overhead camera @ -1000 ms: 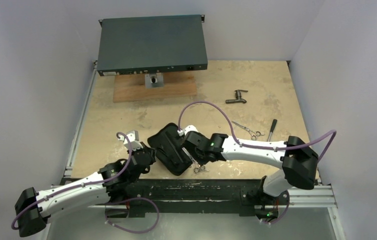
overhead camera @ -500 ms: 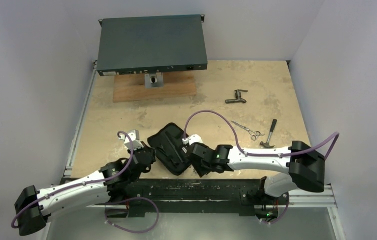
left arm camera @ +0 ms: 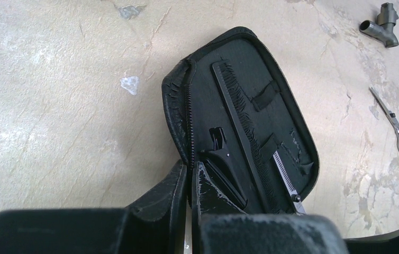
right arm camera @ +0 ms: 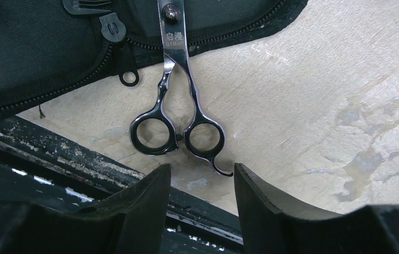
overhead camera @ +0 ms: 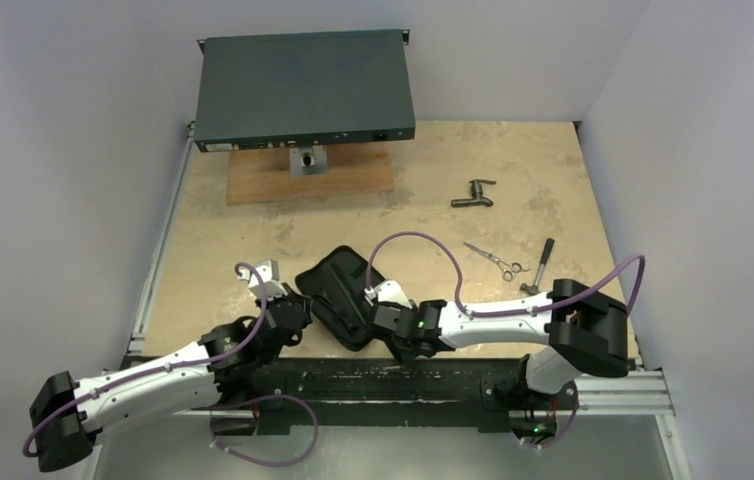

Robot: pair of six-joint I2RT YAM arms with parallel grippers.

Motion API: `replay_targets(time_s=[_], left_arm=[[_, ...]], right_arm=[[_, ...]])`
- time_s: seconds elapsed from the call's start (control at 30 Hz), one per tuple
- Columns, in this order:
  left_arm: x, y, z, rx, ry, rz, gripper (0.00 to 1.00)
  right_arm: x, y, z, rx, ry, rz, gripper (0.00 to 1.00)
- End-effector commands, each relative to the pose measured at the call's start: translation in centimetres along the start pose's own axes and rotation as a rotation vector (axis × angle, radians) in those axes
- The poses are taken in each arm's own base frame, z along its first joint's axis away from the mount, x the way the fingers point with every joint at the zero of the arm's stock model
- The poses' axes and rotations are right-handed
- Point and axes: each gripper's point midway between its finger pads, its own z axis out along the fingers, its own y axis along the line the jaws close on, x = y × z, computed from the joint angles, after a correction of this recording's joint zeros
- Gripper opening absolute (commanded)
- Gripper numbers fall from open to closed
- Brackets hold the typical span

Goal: Sort the hair-cutting tools
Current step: Place the scissors in the hairdressing tool bag.

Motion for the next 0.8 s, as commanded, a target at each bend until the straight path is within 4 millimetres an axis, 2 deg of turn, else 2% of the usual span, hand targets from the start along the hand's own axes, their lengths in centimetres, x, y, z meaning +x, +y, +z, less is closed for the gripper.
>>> replay_targets(time_s=[0.0, 0.17, 0.27, 0.43, 0.77], left_arm=[[-1.0, -1.2, -0.4, 0.029, -0.014, -0.018, 0.00], [-0.8, -1.2, -0.4, 0.035, -0.006, -0.011, 0.00], [-0.6, -1.4, -0.3, 0.042, 0.000, -0.005, 0.00], [-0.2, -1.6, -0.2, 0.050, 0.013, -0.001, 0.00], [0.4, -1.3, -0.3, 0.061, 0.031, 0.001, 0.00]], right_arm=[[-0.3, 0.2, 0.2, 0.024, -0.007, 0.050, 0.47], [-0.6, 0.2, 0.4, 0.026, -0.026, 0.065, 0.36], [-1.5, -0.1, 0.1, 0.047, -0.059, 0.073, 0.32], [-3.2, -0.7, -0.2, 0.079, -0.109, 0.095, 0.33], [-5.8, -1.2, 0.6, 0.096, -0.165, 0.125, 0.37]])
